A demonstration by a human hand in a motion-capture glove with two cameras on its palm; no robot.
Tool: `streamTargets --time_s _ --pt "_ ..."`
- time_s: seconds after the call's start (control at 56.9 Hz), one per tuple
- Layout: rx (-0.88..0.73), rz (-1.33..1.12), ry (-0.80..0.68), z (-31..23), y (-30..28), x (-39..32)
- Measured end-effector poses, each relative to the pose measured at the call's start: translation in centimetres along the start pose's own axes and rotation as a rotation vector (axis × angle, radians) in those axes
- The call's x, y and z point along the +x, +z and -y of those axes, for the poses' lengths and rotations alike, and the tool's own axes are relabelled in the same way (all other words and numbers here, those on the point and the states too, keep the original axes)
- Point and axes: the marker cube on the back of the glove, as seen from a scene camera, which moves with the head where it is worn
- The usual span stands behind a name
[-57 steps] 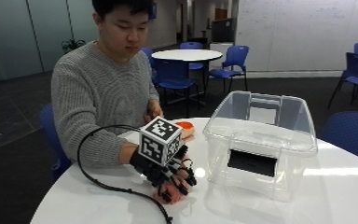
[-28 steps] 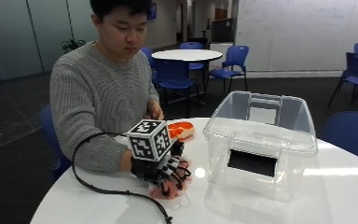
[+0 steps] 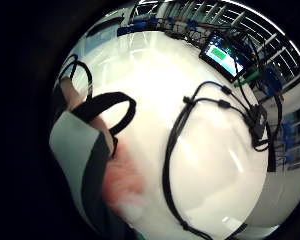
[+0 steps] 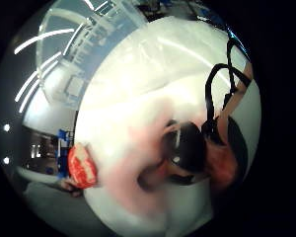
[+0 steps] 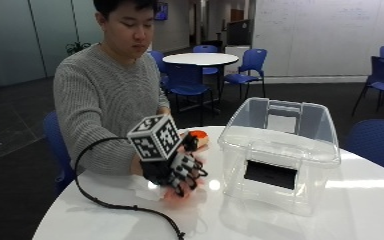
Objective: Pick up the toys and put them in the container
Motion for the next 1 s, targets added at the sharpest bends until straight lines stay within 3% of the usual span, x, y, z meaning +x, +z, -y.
streamTargets --time_s 0.228,0.369,0.632,0.826,1.001 --pt "0.159 0.085 -0.093 6.8 -16.2 -4.3" --pt "0.192 0.029 -0.132 11.0 -20.3 -6.2" --pt "0.061 0.218 -0.116 18.4 -15.1 -15.0" --pt "0.007 0.089 -0.216 21.8 -9.0 -24.8" --pt "-0.053 0.084 -0.216 22.6 -5.9 -26.4"
